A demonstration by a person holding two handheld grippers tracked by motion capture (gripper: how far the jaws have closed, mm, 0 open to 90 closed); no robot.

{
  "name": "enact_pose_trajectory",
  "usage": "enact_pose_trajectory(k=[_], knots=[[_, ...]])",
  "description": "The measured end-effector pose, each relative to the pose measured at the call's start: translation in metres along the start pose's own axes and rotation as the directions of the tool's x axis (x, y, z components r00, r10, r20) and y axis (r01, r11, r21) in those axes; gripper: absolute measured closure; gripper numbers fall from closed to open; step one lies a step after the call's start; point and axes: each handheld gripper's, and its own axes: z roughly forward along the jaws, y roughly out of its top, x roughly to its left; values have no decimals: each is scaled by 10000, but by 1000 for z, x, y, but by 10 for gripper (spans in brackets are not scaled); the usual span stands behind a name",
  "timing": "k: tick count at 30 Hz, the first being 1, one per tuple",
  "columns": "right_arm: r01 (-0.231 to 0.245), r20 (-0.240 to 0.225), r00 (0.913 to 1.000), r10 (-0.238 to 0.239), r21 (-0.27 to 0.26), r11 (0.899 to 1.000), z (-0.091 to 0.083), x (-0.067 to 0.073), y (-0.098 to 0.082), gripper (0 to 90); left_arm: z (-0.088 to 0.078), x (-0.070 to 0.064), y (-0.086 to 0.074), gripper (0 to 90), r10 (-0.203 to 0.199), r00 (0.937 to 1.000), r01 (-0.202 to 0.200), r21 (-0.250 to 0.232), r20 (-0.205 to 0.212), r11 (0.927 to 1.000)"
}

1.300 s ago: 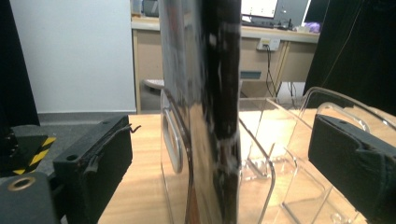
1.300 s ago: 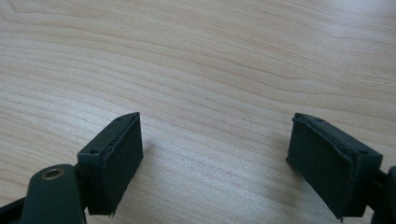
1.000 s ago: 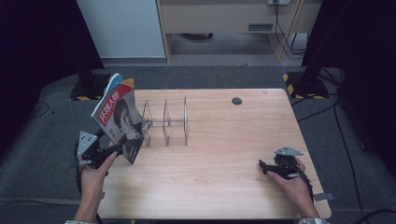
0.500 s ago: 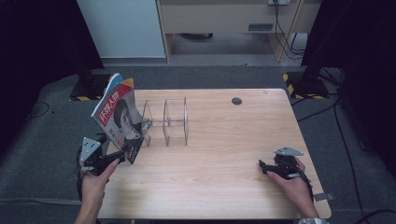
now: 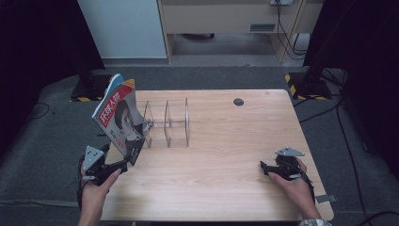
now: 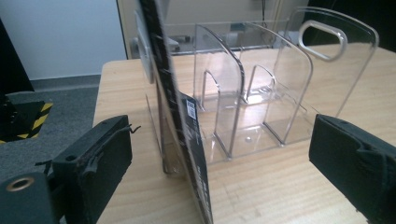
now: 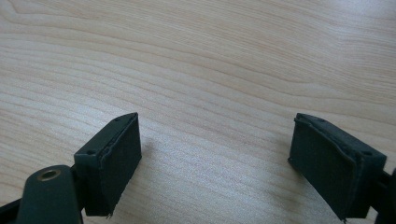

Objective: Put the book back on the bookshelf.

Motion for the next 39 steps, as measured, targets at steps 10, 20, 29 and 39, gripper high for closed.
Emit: enact_pose_trajectory(k=[10, 20, 29, 39], knots=[[-12, 12, 10000, 12, -12, 10000, -1, 1, -1, 168, -13, -18, -2, 62, 440, 9976, -459, 353, 544, 9983], [-28, -3, 10000, 28, 2, 10000, -1, 1, 0, 168, 1, -39, -3, 66, 1132, 9765, -1299, 816, 1835, 9882], [2, -18, 10000, -2, -8, 10000, -1, 2, -1, 168, 28, -65, -1, 56, 1401, 9512, -1798, 1245, 2750, 9758], [100, -77, 9999, -100, -11, 9999, 2, 2, 2, 160, 51, -89, 7, 36, 1811, 9223, -2417, 1439, 3414, 9596]])
